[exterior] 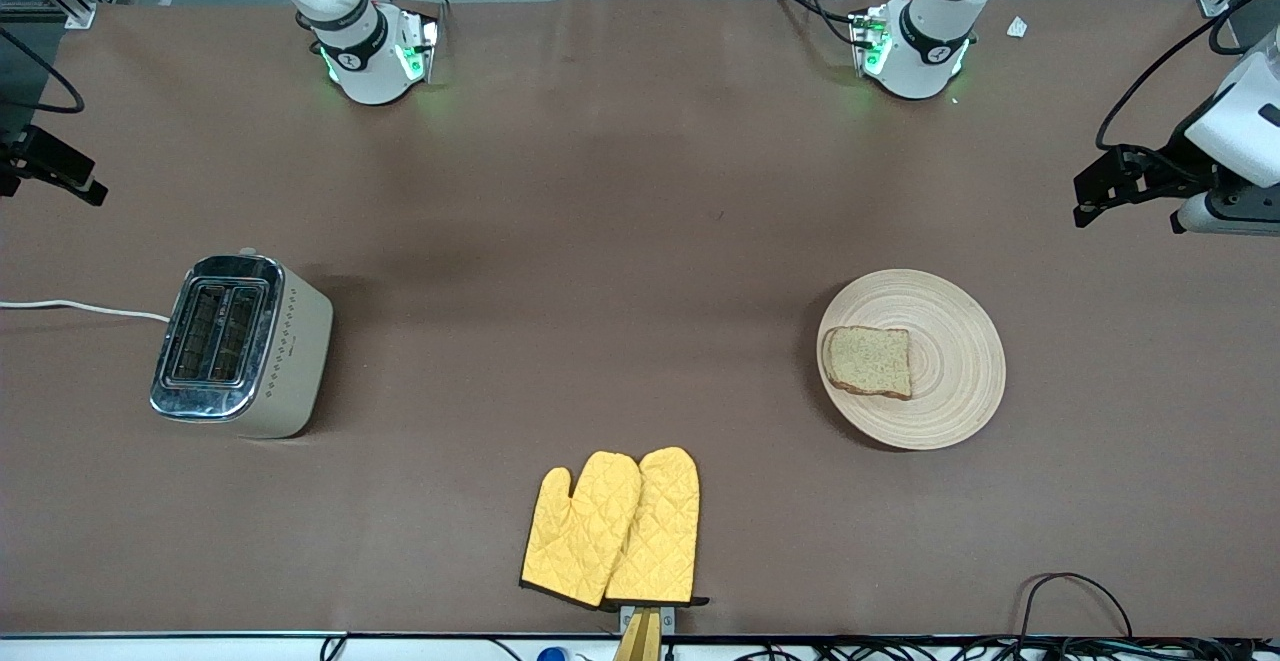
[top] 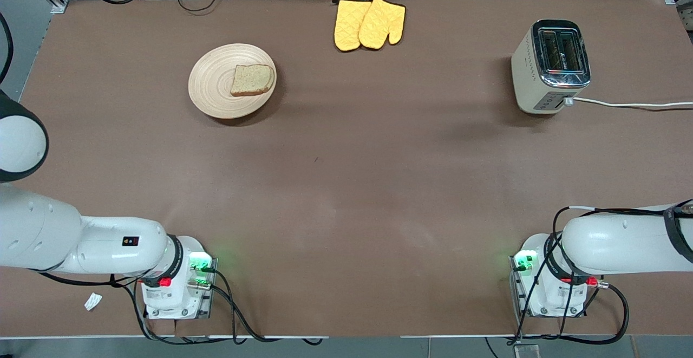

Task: Move plate and put bread in toaster

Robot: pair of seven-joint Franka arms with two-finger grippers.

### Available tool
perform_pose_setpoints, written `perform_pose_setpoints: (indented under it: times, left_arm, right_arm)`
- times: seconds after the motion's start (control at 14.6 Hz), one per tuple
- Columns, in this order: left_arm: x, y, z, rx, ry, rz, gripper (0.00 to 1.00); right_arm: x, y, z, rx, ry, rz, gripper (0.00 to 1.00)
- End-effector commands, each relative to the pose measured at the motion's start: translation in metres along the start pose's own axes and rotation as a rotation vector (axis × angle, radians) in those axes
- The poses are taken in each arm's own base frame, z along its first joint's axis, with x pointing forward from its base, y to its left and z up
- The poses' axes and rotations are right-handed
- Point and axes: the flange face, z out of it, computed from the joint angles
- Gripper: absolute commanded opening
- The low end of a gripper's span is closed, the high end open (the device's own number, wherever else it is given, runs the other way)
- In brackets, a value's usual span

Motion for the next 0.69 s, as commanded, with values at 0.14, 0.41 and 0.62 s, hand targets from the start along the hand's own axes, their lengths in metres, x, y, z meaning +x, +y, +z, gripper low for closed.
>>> perform_pose_setpoints:
  times: [0.14, 0.41, 0.62]
  left_arm:
    - [0.003, 0.000, -0.006, 0.015, -0.002, 0.006, 1.00]
    - [0.008, -0.009, 0.006, 0.012, -0.024, 0.010, 1.00]
    - [0.014, -0.039, 0.035, -0.005, -0.083, -0.011, 1.00]
  right_arm:
    - [-0.001, -0.007, -0.003, 0.015, -0.012, -0.020, 1.00]
    - [-0.001, -0.015, -0.003, 0.016, -0.013, -0.023, 1.00]
    - [-0.002, -0.016, -0.003, 0.015, -0.016, -0.027, 1.00]
